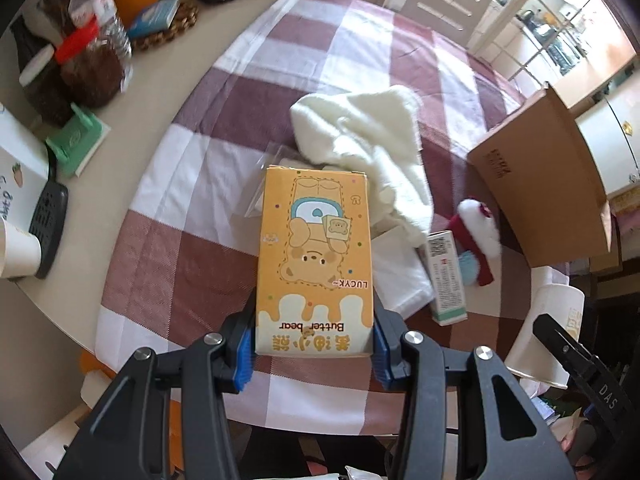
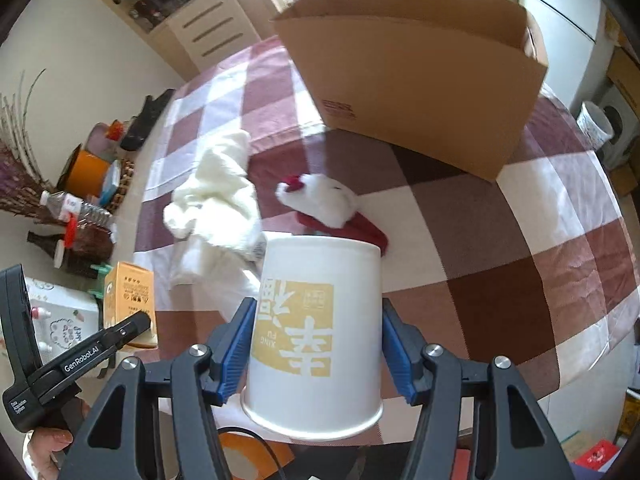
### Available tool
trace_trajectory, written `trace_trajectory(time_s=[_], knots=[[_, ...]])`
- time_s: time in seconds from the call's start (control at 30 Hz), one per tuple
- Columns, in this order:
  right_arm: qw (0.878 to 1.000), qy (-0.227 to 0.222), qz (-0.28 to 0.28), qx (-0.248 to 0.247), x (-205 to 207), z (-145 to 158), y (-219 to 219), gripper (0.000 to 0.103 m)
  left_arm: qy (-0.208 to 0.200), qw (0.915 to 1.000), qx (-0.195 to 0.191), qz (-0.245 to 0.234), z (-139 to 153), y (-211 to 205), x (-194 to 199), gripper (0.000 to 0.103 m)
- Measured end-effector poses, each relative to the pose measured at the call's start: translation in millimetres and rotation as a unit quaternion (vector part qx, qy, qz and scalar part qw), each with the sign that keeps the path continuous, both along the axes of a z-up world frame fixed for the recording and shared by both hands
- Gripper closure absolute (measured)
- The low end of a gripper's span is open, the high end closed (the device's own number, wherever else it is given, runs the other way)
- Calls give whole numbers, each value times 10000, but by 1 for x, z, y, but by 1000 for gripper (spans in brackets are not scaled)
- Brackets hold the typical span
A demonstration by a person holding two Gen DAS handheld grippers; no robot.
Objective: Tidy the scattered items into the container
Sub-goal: 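Lift and carry the Butter Bear box and paper cup in both tools toward the cardboard box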
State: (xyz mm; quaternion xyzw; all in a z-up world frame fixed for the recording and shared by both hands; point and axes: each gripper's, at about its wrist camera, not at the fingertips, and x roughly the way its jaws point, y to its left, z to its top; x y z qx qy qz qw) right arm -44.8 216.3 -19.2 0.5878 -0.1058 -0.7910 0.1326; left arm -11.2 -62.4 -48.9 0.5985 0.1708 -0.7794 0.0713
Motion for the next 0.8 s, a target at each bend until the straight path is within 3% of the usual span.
trace_trajectory(time_s=[0.43,0.8], knots=[[9992,341,218,-52,26,32,-10,43,373,9983,-171,-413,33,22,11,56],[9985,551,52,-10,40,44,0,43,579,9942,-253,-873,50,48,13,56]])
